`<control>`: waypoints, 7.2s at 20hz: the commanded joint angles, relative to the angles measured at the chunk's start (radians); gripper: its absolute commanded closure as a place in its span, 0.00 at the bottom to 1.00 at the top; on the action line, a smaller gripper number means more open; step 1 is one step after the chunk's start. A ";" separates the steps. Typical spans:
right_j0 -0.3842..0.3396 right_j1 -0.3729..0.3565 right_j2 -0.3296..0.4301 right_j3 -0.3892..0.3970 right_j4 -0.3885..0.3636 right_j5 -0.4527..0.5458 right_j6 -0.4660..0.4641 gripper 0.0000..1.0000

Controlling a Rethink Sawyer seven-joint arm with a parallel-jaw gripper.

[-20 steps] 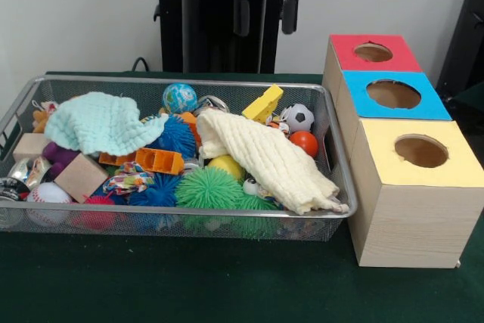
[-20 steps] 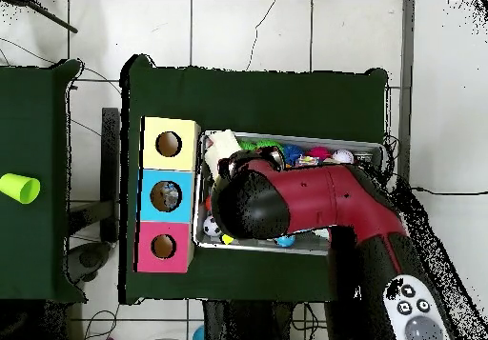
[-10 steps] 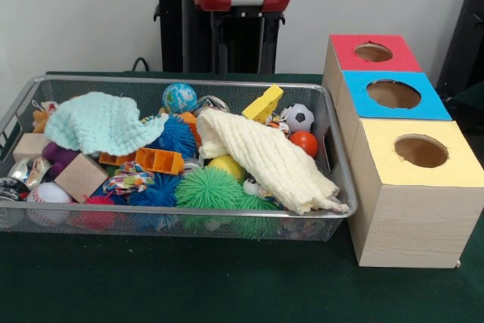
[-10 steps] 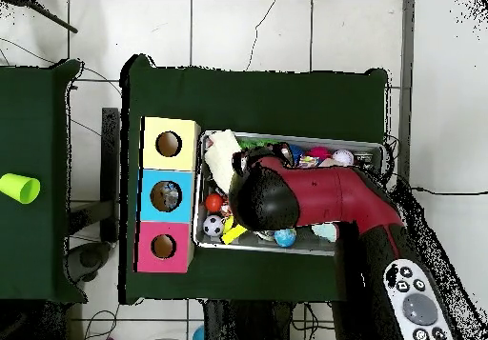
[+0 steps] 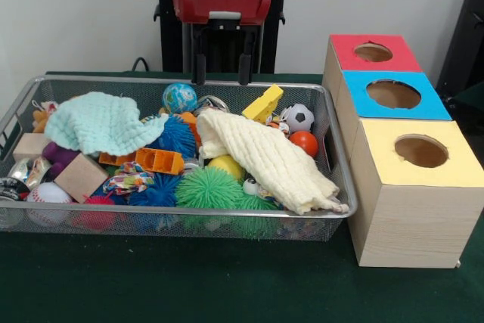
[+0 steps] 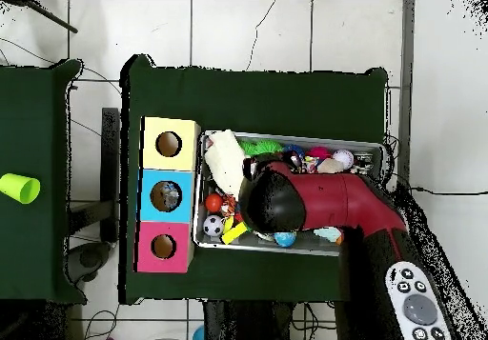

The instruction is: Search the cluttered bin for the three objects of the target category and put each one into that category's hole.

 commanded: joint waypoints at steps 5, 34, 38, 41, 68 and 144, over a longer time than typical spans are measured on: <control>0.048 0.031 -0.092 -0.021 0.022 -0.055 0.203 0.00; 0.152 0.154 -0.193 -0.141 0.057 -0.120 0.204 0.00; 0.194 0.146 -0.225 -0.147 0.090 -0.093 0.234 0.00; 0.225 0.145 -0.250 -0.150 0.109 -0.086 0.247 0.00; 0.226 0.250 -0.291 -0.115 0.136 -0.249 0.178 0.00; 0.394 0.396 -0.427 0.074 0.253 -0.549 0.241 0.00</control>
